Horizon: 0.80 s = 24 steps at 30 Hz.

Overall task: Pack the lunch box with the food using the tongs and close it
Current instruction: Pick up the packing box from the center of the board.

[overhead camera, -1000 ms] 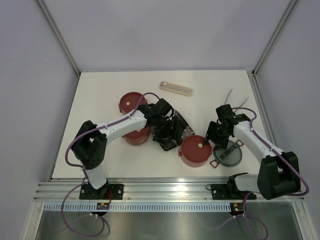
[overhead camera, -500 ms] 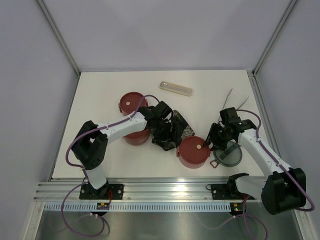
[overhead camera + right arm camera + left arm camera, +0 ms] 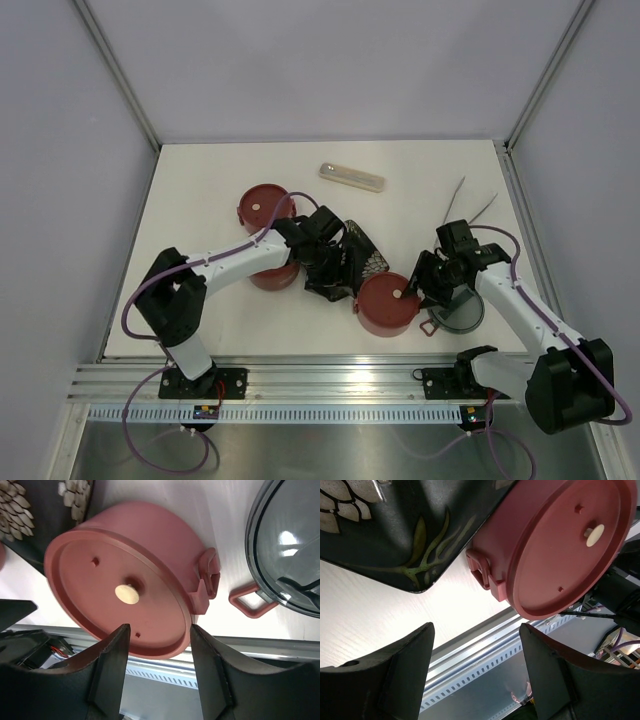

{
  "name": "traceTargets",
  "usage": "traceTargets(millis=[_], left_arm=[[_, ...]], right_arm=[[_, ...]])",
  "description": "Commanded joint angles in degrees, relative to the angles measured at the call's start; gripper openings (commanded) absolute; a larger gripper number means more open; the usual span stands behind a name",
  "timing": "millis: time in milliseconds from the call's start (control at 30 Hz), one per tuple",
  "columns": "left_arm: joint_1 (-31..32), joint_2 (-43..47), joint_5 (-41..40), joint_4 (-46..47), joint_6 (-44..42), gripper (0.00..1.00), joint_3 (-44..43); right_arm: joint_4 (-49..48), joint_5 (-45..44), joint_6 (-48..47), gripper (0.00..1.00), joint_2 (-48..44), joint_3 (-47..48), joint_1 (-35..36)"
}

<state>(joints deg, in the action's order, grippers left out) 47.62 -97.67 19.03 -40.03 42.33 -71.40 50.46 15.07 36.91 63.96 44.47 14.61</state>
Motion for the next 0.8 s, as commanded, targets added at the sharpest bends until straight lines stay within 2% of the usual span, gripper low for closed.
traceTargets(millis=[0, 233, 567, 767], left_arm=[[0.3, 3.2, -1.1, 2.6, 1.8, 0.72, 0.5], [0.2, 4.3, -1.0, 3.1, 2.7, 0.72, 2.5], [0.2, 5.1, -1.5, 2.1, 4.3, 0.70, 4.4], [1.2, 6.6, -1.2, 6.6, 8.6, 0.63, 7.8]], right_arm=[[-2.6, 0.4, 2.0, 0.59, 1.6, -0.9, 2.0], [-5.1, -0.7, 6.7, 0.57, 3.9, 0.5, 11.9], [2.6, -7.2, 6.2, 0.61, -0.6, 4.9, 12.3], [4.7, -9.7, 7.3, 0.64, -1.8, 4.7, 12.3]])
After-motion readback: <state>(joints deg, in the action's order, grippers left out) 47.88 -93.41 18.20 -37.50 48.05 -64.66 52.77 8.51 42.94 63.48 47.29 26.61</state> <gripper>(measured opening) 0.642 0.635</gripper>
